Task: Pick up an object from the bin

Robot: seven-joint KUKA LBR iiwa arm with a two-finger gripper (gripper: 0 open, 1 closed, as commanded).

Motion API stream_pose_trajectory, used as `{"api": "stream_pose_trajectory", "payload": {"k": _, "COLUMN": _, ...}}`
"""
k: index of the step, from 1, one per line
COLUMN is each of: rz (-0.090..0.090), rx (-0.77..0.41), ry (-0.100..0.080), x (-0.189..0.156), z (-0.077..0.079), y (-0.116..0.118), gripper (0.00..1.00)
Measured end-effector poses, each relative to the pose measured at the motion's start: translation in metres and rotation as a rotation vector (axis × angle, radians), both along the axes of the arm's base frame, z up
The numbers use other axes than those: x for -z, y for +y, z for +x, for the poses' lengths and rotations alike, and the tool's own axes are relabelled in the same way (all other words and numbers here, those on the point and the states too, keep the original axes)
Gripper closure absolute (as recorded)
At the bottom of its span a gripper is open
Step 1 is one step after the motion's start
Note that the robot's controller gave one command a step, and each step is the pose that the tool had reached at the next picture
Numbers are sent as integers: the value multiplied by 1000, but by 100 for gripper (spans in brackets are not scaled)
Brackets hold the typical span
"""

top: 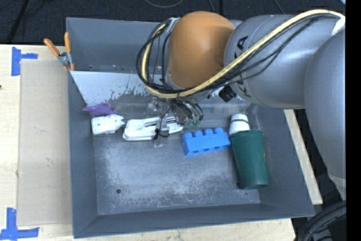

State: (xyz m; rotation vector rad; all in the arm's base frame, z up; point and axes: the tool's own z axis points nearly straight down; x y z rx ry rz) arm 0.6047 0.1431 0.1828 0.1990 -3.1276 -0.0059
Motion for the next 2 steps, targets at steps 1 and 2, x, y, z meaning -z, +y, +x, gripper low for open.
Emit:
{"api": "stream_pose_trajectory", "payload": {"k": 1, "rz": 0, "rx": 1, "ry": 0, "x": 0, "z": 0, "y": 0, "gripper": 100}}
{"api": "stream_pose_trajectory", "payload": {"k": 2, "rz": -2, "rx": -8, "ry": 8, "x": -41, "z": 3, "y": 1, "gripper": 100}}
